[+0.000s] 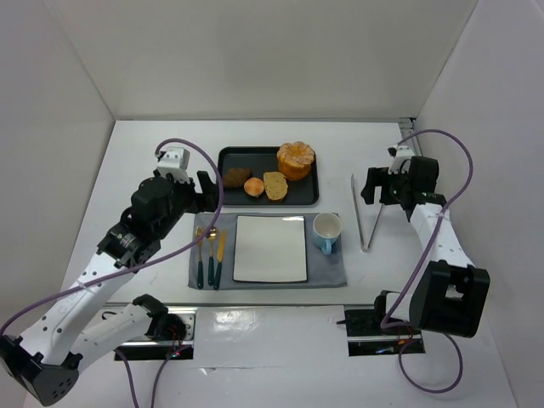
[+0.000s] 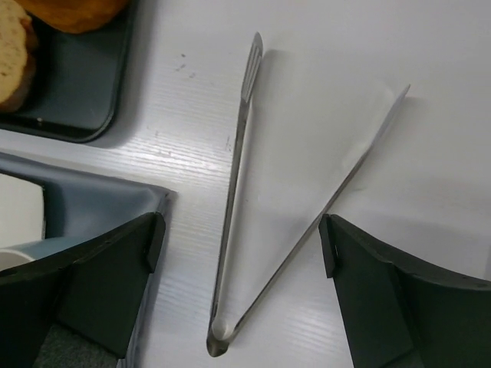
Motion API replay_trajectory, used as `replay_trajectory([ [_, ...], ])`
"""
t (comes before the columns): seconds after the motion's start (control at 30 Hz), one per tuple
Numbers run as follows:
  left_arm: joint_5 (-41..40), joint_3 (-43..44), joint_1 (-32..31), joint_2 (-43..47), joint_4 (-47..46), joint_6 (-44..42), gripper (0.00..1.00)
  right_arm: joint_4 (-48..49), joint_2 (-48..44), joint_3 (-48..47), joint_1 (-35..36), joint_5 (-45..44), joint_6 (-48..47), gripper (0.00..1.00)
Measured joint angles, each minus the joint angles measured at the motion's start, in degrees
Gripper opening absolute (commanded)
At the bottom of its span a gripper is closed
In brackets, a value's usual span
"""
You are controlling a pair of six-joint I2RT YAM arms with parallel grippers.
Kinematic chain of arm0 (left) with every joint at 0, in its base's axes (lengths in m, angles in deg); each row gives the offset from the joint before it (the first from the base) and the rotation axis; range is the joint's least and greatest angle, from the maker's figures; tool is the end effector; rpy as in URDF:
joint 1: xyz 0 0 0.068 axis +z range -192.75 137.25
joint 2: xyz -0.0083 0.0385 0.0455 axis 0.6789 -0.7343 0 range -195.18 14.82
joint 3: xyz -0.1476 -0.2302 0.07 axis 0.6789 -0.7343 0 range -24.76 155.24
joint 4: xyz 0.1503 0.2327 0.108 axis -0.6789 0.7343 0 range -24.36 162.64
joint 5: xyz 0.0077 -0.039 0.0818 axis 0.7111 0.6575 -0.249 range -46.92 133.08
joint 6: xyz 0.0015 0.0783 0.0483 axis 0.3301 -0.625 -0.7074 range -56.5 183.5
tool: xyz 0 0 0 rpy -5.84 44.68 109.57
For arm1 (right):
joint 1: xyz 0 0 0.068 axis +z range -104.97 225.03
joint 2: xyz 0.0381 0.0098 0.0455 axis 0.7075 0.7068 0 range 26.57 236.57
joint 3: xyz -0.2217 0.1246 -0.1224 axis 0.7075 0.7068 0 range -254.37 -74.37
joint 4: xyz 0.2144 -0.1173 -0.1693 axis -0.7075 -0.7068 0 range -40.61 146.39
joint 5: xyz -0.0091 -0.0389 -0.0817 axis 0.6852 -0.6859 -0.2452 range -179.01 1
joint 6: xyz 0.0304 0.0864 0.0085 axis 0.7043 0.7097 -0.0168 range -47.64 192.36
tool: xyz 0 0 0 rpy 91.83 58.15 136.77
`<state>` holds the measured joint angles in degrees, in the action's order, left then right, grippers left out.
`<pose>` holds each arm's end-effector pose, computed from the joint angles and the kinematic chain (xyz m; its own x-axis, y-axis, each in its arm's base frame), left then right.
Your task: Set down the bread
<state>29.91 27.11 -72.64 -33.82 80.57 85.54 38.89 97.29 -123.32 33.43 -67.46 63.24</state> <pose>0.2431 -0.1179 0.3636 -0.2725 -0.2648 -0.9250 0.2044 0.9235 -0.3246 0.3307 -0.0370 0.2271 -0.5978 -0.0278 -0.8011 -0.1885 0.9762 0.1068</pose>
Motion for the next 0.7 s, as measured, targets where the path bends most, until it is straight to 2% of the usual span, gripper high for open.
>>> replay_trajectory([
  [0.13, 0.26, 0.0, 0.0, 1.33, 0.31, 0.72, 0.9, -0.48, 4.66, -0.59, 0.59, -2.67, -0.81, 0.96],
  [0.33, 0.5, 0.0, 0.0, 2.34, 0.35, 0.79, 0.9, -1.16, 12.96, -1.25, 5.84, -10.51, 0.48, 0.96],
  [0.7, 2.05, 0.0, 0.0, 3.15, 0.44, 0.79, 0.9, -0.92, 9.05, -1.2, 6.58, -14.75, 2.73, 0.96],
])
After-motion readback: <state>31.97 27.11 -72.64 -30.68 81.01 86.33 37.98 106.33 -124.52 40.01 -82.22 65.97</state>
